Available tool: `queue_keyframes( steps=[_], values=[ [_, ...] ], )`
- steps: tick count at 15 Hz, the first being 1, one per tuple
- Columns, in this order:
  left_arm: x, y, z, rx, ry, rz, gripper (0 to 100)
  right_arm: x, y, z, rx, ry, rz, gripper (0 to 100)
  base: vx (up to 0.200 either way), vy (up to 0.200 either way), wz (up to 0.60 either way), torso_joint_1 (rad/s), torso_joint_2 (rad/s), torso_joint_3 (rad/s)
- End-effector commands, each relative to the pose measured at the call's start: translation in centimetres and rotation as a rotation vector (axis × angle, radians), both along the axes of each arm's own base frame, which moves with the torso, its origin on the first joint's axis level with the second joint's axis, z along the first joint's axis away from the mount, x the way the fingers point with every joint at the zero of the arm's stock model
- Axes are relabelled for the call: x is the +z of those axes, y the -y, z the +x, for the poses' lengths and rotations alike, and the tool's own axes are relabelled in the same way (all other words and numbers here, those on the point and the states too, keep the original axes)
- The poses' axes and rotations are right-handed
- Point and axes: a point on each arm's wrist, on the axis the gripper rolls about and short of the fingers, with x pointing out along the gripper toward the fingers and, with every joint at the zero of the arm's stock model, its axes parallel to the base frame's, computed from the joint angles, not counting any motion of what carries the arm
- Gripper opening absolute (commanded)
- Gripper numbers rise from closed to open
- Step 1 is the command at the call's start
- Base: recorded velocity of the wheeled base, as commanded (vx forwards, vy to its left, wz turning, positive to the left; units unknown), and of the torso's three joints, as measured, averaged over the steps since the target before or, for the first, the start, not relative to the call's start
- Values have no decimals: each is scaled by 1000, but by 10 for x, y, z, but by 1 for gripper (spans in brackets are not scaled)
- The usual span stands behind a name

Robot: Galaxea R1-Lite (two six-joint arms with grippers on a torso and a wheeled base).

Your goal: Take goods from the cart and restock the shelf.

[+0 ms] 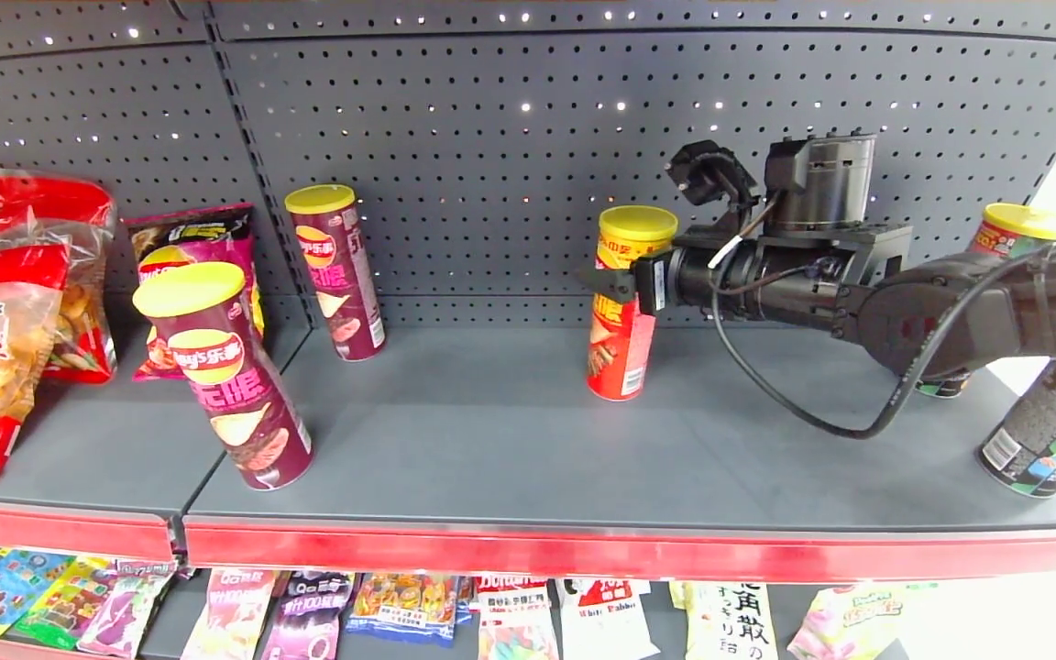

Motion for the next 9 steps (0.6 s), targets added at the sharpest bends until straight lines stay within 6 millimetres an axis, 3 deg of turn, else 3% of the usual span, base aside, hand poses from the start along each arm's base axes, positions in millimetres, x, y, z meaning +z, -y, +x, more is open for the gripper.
queue_keyframes(
  steps=[1,2,6,9],
  values=[
    [-2,0,0,-1,-4,0,0,-5,-5,7,-4,-4,-4,100,0,0,0,0,0,0],
    [-2,0,0,-1,-4,0,0,-7,-6,9,-13,-7,-8,0,0,0,0,0,0,0],
    [-1,0,0,-4,-4,0,0,-14,-8,12,-21,-26,-10,0,0,0,0,0,0,0],
    [-1,0,1,-4,-5,0,0,3,-10,-3,11,5,11,0,0,0,0,0,0,0]
  ],
)
